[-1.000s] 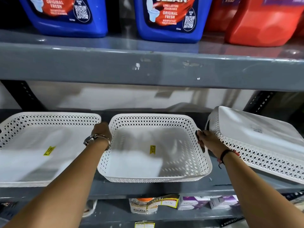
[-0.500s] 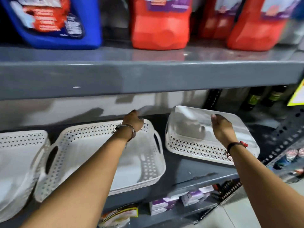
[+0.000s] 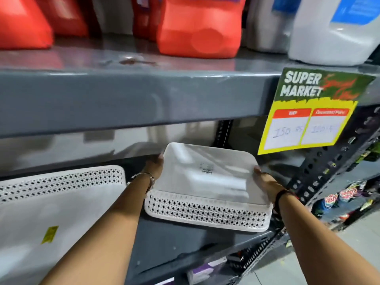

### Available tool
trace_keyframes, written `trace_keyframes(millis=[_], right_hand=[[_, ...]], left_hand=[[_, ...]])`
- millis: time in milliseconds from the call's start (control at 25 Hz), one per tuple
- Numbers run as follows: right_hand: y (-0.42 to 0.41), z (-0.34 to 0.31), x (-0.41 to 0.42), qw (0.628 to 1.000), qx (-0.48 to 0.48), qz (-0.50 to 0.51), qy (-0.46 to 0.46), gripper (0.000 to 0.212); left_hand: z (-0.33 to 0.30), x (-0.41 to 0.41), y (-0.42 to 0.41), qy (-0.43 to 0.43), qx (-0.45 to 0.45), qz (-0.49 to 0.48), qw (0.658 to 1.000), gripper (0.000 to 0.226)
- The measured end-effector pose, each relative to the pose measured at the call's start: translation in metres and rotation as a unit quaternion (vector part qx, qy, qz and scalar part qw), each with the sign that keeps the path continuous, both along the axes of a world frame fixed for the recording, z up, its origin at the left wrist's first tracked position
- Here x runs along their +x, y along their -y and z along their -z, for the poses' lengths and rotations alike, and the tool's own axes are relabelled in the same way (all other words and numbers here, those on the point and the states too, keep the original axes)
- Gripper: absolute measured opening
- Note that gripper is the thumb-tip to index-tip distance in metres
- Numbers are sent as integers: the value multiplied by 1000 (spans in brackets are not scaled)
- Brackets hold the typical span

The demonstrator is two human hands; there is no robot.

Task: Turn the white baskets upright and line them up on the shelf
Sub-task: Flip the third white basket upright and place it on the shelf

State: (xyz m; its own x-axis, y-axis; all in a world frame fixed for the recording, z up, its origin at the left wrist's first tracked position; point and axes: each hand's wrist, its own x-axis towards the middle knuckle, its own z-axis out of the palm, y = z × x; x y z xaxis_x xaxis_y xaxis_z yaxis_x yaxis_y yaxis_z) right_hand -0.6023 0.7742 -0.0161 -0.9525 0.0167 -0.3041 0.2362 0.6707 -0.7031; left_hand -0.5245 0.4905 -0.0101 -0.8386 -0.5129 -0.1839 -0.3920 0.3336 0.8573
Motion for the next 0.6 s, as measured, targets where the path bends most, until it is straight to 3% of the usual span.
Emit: trace_keyframes(millis=[80,240,320,360,440,520,600], right_hand=[[-2,3,-8,1000,-9,-9,7,64],[3,-1,-14,995,-74,5,-73,49],[6,-19,-13,976,-205,2,-78,39],[7,-35,-8,950,-304,5,-73,36],[4,-60,-12,933,-346,43,-94,35],[-1,-71,-19,961,-250,74,-89,30],[-4,-81,-15,980,-173,73,-61,33]], left_hand=[[5,-6,-4,-10,41,-8,999,50],[10,-10,18,-8,198,-93,976,78],[12,-11,43,-41,256,-175,950,116],[-3,-5,48,-53,279,-189,940,118],[-46,13,39,-71,332,-176,924,82],[-69,21,40,-74,343,-141,926,52],[-76,33,41,-22,275,-91,957,39]])
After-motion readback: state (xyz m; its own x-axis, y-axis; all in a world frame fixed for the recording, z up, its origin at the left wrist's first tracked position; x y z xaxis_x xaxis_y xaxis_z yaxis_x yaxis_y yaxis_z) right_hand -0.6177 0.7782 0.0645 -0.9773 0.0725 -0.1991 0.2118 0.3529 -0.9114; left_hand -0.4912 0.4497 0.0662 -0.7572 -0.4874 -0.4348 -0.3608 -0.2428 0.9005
